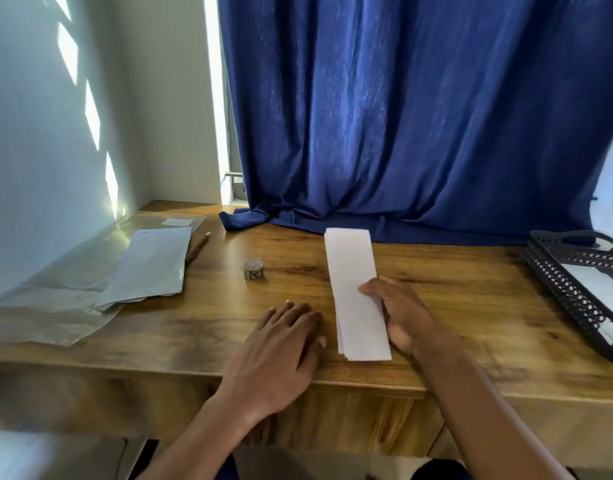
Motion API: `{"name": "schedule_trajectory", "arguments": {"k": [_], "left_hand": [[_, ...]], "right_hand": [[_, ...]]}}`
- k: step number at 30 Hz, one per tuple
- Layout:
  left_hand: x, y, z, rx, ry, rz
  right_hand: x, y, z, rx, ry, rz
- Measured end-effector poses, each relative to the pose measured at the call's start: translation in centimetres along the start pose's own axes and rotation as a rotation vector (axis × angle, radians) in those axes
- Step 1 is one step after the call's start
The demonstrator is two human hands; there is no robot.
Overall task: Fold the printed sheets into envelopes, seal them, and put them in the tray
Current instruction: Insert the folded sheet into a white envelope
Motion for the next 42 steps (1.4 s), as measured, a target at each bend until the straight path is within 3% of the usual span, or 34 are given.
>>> {"name": "schedule_trajectory", "arguments": {"k": [4, 7, 9, 12, 15, 17, 19, 27, 33, 35, 38, 42], "left_hand": [[1.2, -1.4, 0.3, -0.120, -0.080, 0.335], [2.8, -3.8, 0.5, -0.206, -0.104, 0.404], [4.7, -6.1, 0.2, -0.291, -0.131, 0.385], [8.9, -9.8, -0.6, -0.357, -0.275, 0.096], [13.5, -11.8, -0.4, -0.095, -0.563, -0.232], [15.5, -11.8, 0.4, 0.082, -0.695, -0.305], [16.6, -11.3, 1.1, 0.092, -0.740, -0.307], [17.2, -14.0, 0.9, -0.124, -0.723, -0.244], [18.4, -19.9, 3.1, -0.525, -0.691, -0.227], [18.3, -22.3, 3.8, -0.749, -0.677, -0.053], [17.0, -24.1, 4.4, -1.062, -0.599, 0.516], [11.7, -22.4, 3.9, -1.238, -0.443, 1.088]], "right_hand": [[-0.9, 0.3, -0.9, -0.085, -0.055, 0.092], [-1.2, 0.0, -1.1, -0.118, -0.089, 0.153], [-1.4, -0.1, -1.2, -0.112, -0.100, 0.143], [-1.6, -0.2, -1.5, -0.100, -0.121, 0.138], [-2.0, -0.1, -1.6, -0.077, -0.129, 0.126], [-2.1, -0.2, -1.7, -0.059, -0.138, 0.127], [-2.1, -0.1, -1.6, -0.050, -0.149, 0.132], [-2.2, 0.1, -1.4, -0.046, -0.191, 0.163], [-2.3, 0.1, -1.3, -0.056, -0.202, 0.178], [-2.2, 0.0, -1.3, -0.061, -0.196, 0.191], [-2.3, 0.1, -1.2, -0.066, -0.196, 0.225], [-2.2, 0.3, -0.7, -0.057, -0.305, 0.304]]}}
Point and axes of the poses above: each hand's wrist, its own z-axis away from the middle knuckle, its own y-axis out of the palm, x = y × z, the point moved 1 cm from there along -z, towards the middle knuckle, and after that the axes turned 11 degrees about y, right-handed, at the moved point
